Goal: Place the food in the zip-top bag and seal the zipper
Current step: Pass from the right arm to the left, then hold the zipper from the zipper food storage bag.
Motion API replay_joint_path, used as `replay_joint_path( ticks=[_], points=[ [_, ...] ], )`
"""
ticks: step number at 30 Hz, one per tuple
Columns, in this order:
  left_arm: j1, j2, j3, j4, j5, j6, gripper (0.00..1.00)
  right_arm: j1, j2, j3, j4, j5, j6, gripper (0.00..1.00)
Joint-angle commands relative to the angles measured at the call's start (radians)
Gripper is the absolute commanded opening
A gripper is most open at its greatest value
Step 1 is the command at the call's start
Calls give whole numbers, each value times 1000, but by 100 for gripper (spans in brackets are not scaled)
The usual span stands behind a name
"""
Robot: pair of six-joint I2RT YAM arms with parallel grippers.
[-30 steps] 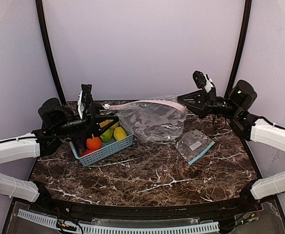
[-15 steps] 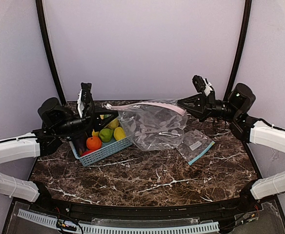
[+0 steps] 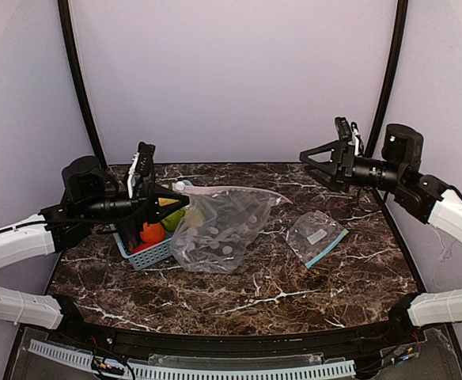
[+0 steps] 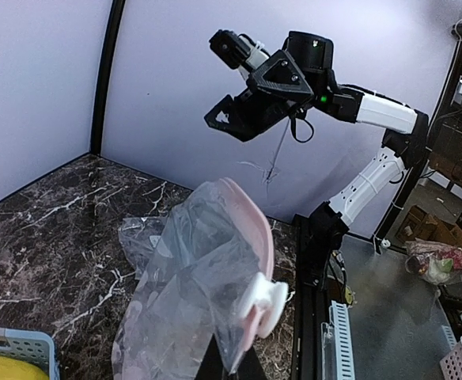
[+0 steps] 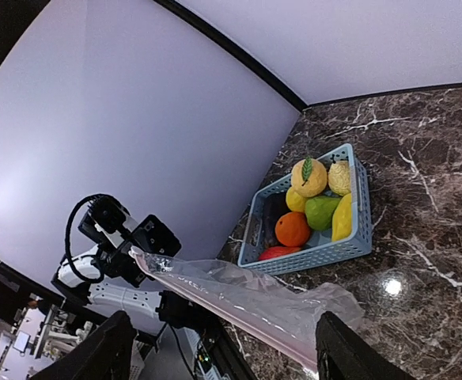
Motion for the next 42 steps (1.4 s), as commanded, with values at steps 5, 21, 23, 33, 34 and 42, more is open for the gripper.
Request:
replay_joint_path(
  ticks=[5,21,23,33,34,42],
  points=[
    [-5,54,195,-472,207,124,1,90,-13,133,-318,202,-508,72],
    [-5,128,280,-615,222,198,1,468,318,398,-248,248,-746,55],
    [-5,130,279,-615,220,195,1,504,361,432,-249,297,-745,54],
    [-5,129,283,-593,197,177,1,683,484,565,-276,630,-779,50],
    [-5,130,282,-590,196,177,1,690,491,574,-277,639,-783,49],
    [-5,126,282,-586,186,171,1,728,549,634,-320,751,-789,41]
  ],
)
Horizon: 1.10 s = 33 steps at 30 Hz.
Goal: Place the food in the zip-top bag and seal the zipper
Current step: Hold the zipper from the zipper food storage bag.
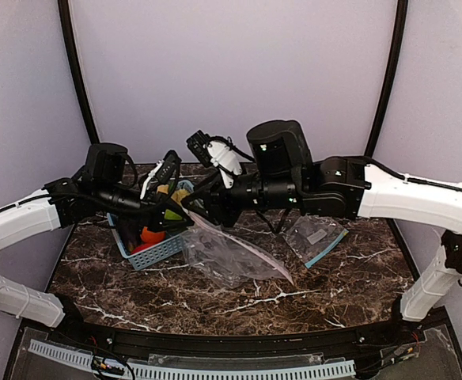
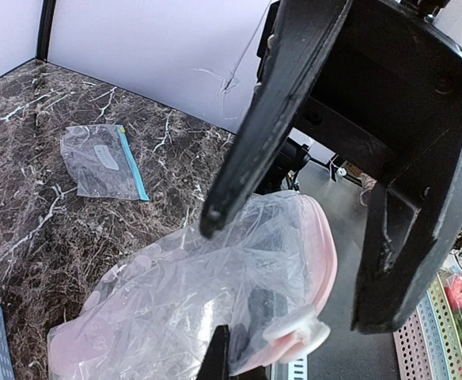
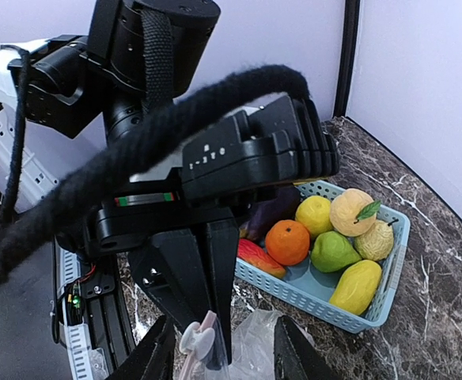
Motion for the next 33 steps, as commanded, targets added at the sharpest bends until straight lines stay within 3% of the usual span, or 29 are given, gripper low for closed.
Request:
replay_joint_path(
  ticks=[1,17,25,33],
  points=[
    [-4,-8,22,3,-8,-7,1,17,24,32,-18,85,-6,40],
    [-3,-10,23,7,-29,-19,1,69,23,27,-14,147,9,37],
    [-5,-12,22,7,-30,-28,1,74,38,35,-22,168,3,22],
    [-5,-12,22,6,-31,-28,1,79,50,44,-37,170,-3,25]
  ],
)
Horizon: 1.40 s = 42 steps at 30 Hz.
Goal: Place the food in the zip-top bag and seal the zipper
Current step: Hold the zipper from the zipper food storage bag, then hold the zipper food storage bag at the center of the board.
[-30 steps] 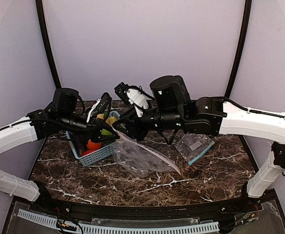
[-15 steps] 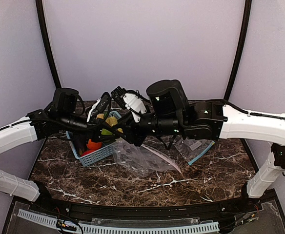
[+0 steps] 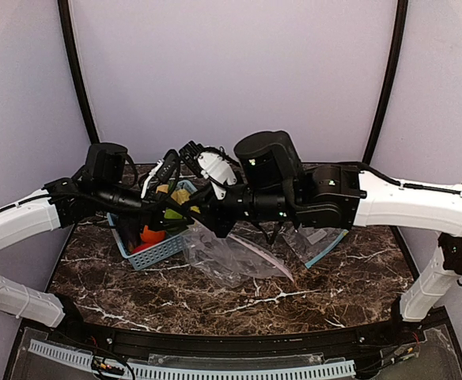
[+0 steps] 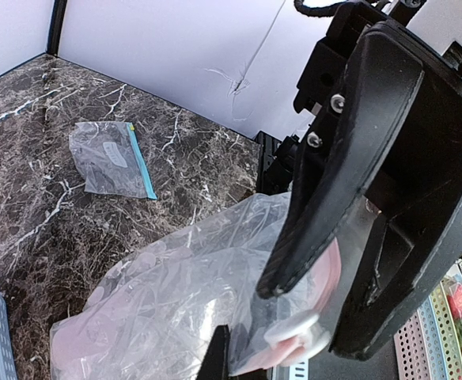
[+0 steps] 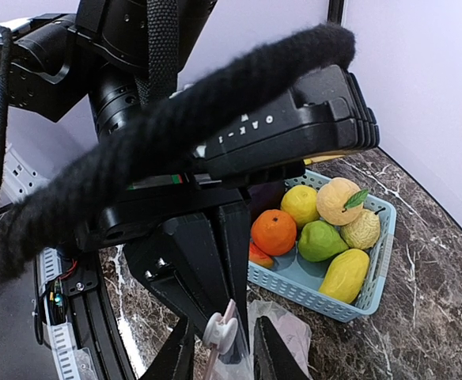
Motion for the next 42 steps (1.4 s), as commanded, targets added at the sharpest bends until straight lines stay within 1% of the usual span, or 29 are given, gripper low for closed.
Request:
replay_joint_path(
  ticks=[1,7,8,11,14,15,17,19,20,21,23,27,30,32,33,34,35,36,38,42],
  points=[
    [-5,-12,22,6,0,-3,1,15,26,35,-16,19,0,25],
    [-5,-16,20,6,1,-3,1,18,44,52,-28,41,0,25],
    [-5,-16,19,6,2,-3,1,17,44,53,-27,45,-2,22],
    [-5,-17,18,6,4,-3,1,19,44,54,-28,59,0,9],
    [-5,-21,17,18,13,-13,1,18,38,45,-22,69,8,1],
    [-5,-26,15,25,18,-23,1,18,33,41,-18,70,11,0],
    [-5,-34,9,56,25,-38,9,18,23,28,-6,65,17,0],
    [-5,-40,2,87,38,-53,22,17,9,10,14,53,23,0],
    [-6,-40,-1,101,44,-58,25,13,1,0,25,43,30,0],
    [-5,-41,-3,108,55,-66,32,8,-5,-9,33,31,38,0],
    [-5,-41,-3,123,67,-74,34,-4,-18,-26,48,4,62,0],
    [-6,-42,-10,136,70,-82,27,-27,-44,-56,75,-53,88,0],
    [-4,-47,-23,171,78,-98,22,-45,-52,-68,79,-98,109,0],
    [-5,-51,-33,196,85,-114,18,-55,-55,-73,82,-122,121,0],
    [-5,-52,-37,218,90,-123,12,-58,-58,-78,85,-129,124,0],
    [-5,-53,-43,233,91,-128,10,-59,-60,-80,88,-135,127,0],
    [-6,-54,-48,250,90,-135,4,-61,-63,-83,92,-142,130,0],
    [-5,-55,-50,256,88,-137,2,-64,-65,-86,95,-144,133,0],
    [-4,-56,-55,265,81,-139,1,-68,-69,-89,101,-164,139,0],
    [-5,-64,-63,273,52,-138,1,-81,-81,-108,112,-185,151,0]
  ],
)
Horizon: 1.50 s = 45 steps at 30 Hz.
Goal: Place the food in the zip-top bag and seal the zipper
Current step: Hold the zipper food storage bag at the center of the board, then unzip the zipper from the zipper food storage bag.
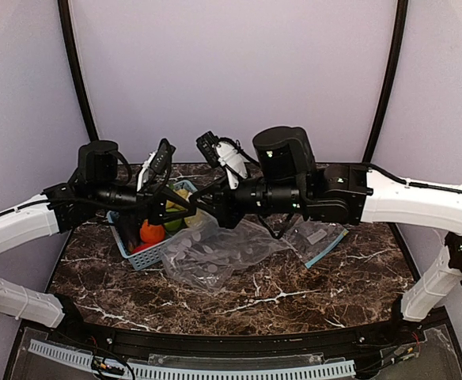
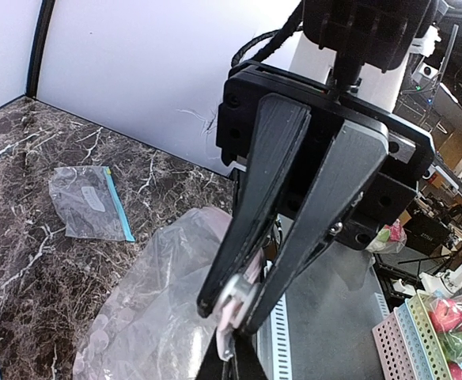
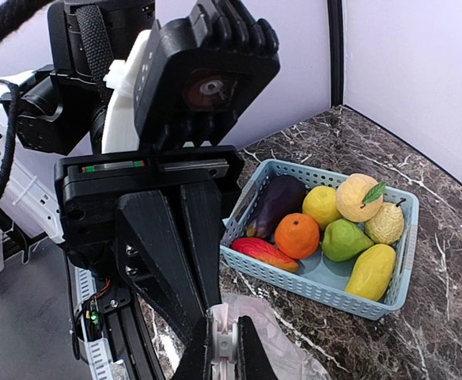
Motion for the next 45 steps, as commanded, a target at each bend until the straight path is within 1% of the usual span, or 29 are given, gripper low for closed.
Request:
replay_joint_path(
  ticks=[1,5,7,18,33,45],
  points=[
    [-5,-42,-30,68,-22,-11,1,-16,-36,-36,30,-50,29,0],
    [-5,-80,-79,138,-80,-38,1,-30,-54,-72,45,-74,31,0],
    [-5,-87,-83,141,-92,-44,1,-34,-64,-94,58,-92,26,0],
    [-4,-78,-56,81,-149,-54,1,-41,-86,-155,69,-112,13,0],
    [-3,-89,-42,67,-197,-70,1,-47,-102,-184,71,-101,8,0],
    [7,-99,-23,27,-308,-95,1,-50,-108,-205,63,-87,13,0]
  ],
)
